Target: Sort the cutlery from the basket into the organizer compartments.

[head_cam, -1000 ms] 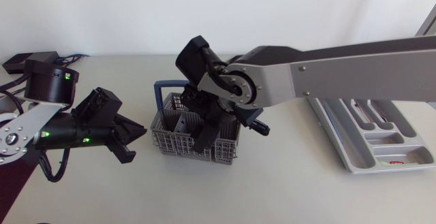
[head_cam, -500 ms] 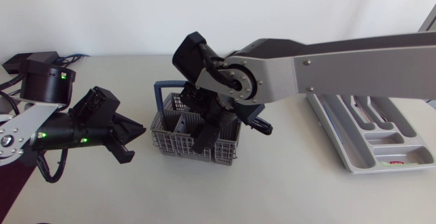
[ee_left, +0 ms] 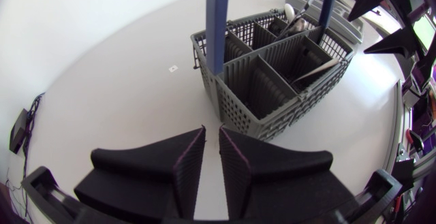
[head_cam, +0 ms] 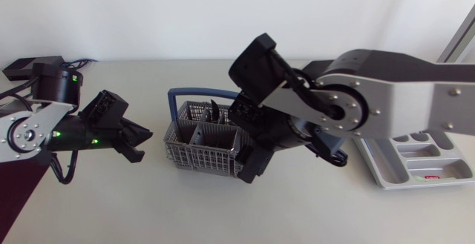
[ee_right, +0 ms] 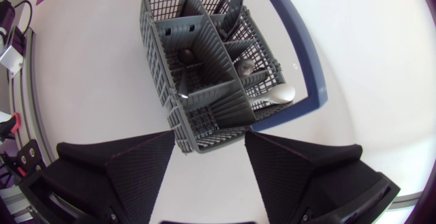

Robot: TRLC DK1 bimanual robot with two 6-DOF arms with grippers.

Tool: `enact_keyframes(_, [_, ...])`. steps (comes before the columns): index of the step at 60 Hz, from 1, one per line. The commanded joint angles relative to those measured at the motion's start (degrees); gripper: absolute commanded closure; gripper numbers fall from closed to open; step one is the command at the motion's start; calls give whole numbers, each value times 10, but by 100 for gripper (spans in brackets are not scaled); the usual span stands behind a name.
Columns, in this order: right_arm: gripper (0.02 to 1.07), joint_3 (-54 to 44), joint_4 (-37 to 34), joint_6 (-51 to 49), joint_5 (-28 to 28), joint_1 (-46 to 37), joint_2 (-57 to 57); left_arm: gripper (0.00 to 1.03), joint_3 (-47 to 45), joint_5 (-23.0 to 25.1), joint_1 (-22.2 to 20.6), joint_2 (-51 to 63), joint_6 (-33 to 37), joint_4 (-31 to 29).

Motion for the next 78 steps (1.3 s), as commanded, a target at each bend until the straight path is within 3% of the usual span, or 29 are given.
enact_keyframes(1, [32, -33, 7, 11, 1, -9, -35, 86, 33, 13, 15, 44, 12, 10])
enact_keyframes(18, [42, -113, 51, 10, -16, -55, -90, 86, 58, 14, -5, 128, 9, 36])
enact_keyframes(40, [86, -161, 170, 17, -74, -94, -47, 86, 54, 14, -49, 133, 0, 35])
enact_keyframes(78, [87, -116, 215, -3, -147, -166, 21, 86, -14, 20, -143, 50, -13, 2])
